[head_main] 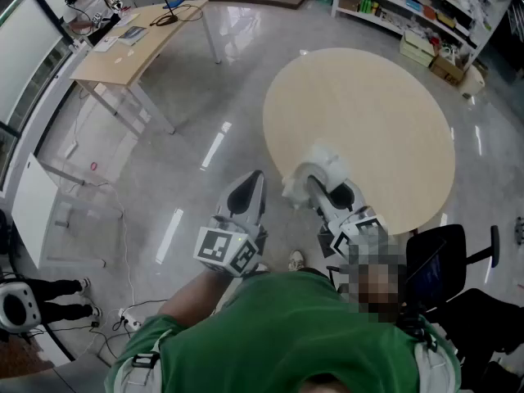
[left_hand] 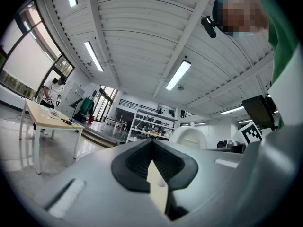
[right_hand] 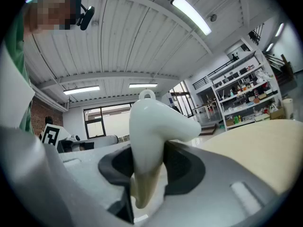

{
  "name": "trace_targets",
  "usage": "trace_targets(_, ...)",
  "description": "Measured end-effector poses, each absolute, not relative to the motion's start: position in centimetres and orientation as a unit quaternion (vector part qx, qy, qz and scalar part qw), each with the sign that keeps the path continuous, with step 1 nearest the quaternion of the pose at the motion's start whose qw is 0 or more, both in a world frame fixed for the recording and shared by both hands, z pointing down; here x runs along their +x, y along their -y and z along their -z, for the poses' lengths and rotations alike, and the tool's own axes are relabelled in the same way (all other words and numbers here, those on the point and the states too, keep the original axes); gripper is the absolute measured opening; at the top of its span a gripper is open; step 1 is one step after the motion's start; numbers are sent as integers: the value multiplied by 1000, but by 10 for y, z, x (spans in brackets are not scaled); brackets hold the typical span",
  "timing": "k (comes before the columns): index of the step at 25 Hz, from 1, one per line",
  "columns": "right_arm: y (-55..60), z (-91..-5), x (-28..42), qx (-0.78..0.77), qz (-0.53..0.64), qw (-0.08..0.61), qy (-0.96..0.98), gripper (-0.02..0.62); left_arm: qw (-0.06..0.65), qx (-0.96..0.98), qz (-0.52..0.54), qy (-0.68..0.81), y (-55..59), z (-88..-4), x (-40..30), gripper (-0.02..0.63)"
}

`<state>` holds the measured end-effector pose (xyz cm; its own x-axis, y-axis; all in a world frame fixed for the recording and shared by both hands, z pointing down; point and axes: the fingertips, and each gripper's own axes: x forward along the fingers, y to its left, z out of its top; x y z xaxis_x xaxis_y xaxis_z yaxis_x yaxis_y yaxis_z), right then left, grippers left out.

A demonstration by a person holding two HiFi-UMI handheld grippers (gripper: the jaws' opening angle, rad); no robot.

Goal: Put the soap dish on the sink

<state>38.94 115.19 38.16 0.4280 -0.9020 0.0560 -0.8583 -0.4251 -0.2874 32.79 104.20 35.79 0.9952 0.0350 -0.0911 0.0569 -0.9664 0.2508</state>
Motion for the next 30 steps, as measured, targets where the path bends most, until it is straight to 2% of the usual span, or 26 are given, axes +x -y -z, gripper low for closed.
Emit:
trace_targets(19, -1145, -379, 393, -821, 96, 111, -552, 144, 129, 991, 45, 9, -1035, -365, 328, 6)
trace_targets(30, -1099, -368, 390, -800, 86, 109, -584, 144, 134, 989, 55, 40, -993, -359, 321, 6)
